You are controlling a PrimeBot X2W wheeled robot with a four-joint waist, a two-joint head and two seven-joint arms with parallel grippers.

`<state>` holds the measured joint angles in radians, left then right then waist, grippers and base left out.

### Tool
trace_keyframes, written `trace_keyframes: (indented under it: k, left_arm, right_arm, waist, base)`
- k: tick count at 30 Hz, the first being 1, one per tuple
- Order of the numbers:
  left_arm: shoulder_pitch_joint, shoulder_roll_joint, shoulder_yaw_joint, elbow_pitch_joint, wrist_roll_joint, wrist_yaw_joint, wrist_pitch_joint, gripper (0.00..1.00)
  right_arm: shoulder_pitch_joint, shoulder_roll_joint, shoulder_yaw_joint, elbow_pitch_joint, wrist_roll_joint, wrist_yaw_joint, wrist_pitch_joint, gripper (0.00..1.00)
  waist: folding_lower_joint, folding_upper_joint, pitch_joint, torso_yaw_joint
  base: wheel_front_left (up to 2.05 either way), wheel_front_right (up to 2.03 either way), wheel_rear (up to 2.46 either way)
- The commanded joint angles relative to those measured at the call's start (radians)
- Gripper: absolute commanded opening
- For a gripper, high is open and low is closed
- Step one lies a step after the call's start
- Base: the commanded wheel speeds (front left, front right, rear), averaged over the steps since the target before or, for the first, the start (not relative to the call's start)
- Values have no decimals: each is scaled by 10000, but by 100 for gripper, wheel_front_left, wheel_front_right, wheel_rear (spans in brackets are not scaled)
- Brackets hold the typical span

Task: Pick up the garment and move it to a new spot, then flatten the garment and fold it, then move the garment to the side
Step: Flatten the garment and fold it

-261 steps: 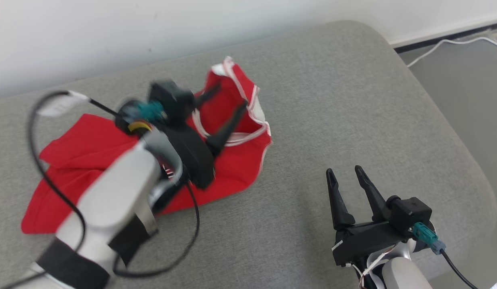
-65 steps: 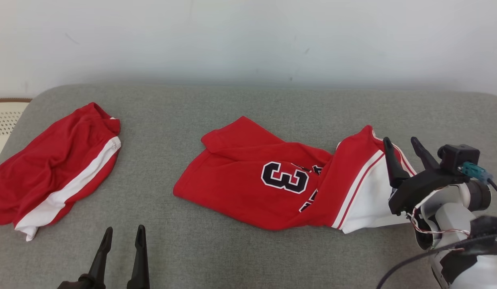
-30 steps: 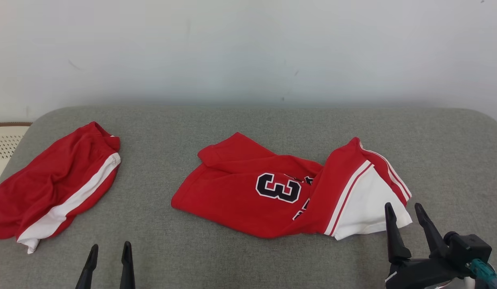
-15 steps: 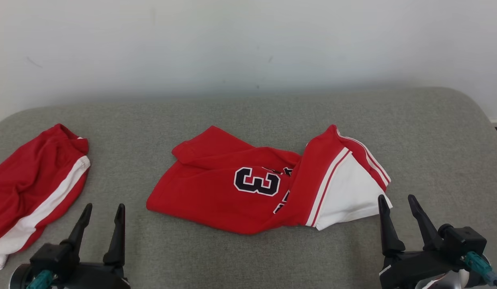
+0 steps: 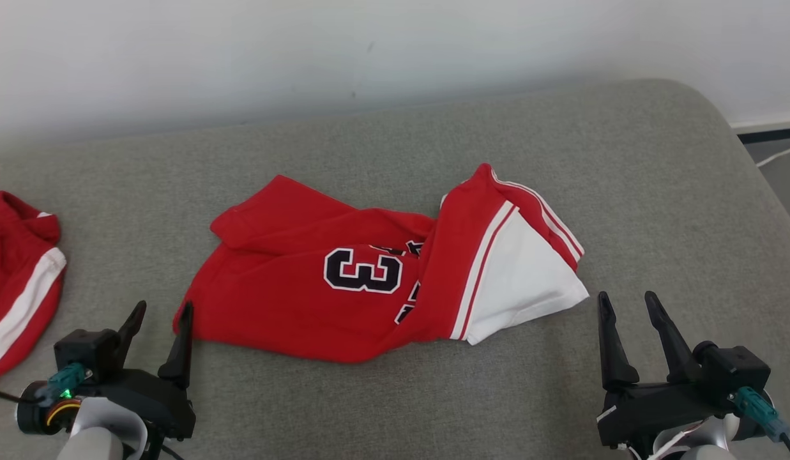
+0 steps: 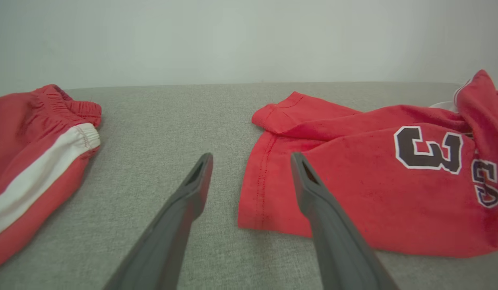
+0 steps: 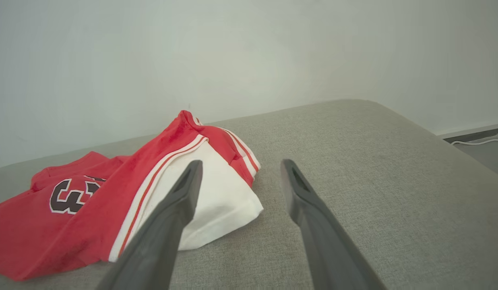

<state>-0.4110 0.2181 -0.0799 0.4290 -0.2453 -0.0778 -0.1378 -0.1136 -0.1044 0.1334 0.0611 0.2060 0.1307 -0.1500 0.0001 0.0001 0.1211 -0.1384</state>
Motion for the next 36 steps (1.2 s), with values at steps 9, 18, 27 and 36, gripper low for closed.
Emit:
trace_keyframes:
  k: [9, 18, 27, 36]
  left_arm:
    - [-914, 88, -284, 2243, -194, -264, -262, 100]
    - [-1690, -51, -834, 3832, -508, -471, -546, 0]
    - [-1911, -42, -1453, 4203, -703, -510, -982, 0]
    - [-549, -14, -1652, 1839, -627, -281, -1252, 0]
  right_arm:
    - [-235, 17, 77, 204, -45, 1, -73, 100]
    - [-355, -26, 194, 254, -73, 1, -21, 100]
    - [-186, -48, 186, 361, -39, 1, -80, 100]
    - [179, 23, 253, 649, 129, 1, -187, 100]
  waist:
    - [-1, -1, 375, -281]
    - [-1, -1, 415, -261]
    - [-1, -1, 179, -65]
    - [-1, -1, -565, 649]
  base:
    - [0, 0, 0]
    - [0, 0, 0]
    - [0, 0, 0]
    - [0, 0, 0]
